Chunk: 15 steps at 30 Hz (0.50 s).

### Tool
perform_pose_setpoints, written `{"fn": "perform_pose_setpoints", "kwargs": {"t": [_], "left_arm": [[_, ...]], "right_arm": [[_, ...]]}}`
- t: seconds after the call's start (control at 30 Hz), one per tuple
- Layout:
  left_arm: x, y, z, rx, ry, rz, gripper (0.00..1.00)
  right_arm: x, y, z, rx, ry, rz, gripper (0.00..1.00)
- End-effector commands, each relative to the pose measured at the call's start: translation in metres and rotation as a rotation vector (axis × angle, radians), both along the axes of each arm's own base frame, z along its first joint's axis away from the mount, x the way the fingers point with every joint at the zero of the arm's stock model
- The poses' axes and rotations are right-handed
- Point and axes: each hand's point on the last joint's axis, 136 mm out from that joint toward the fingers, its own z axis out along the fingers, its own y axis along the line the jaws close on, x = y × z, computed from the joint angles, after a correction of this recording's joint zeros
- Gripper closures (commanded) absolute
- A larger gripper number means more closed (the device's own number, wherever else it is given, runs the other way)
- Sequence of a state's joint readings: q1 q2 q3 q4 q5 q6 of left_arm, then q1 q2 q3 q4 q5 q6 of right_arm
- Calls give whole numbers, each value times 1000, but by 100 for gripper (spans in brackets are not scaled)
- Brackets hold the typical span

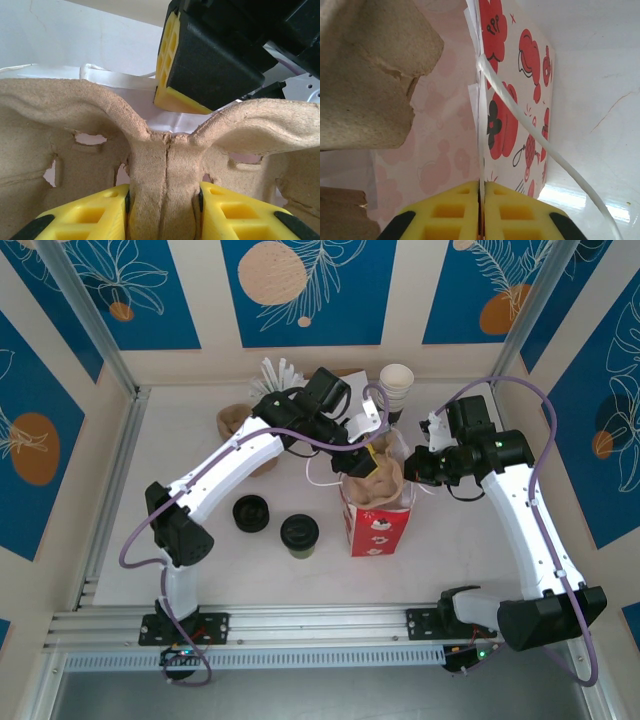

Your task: Pack the takeout coffee

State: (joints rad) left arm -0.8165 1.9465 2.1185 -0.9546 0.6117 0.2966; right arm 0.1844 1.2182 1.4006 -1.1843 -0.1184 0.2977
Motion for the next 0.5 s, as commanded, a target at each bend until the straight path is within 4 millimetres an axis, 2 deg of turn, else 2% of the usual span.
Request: {"fn": "perform_pose_setpoints", "kwargs": {"t": [0.0,0.2,0.33,0.47], "left_arm": [[0,-2,-14,32,9,-15,65],[5,-7,-16,32,20,-12,65],[8,-10,-21,45,24,-6,65],[11,-10,-26,53,30,-2,65]], "right_arm": [[-7,3,15,23,-20,4,84],[-17,4,33,51,-63,13,60],[-26,-5,47,57,-89,-17,54],[-36,-13,60,74,-105,-54,53]]}}
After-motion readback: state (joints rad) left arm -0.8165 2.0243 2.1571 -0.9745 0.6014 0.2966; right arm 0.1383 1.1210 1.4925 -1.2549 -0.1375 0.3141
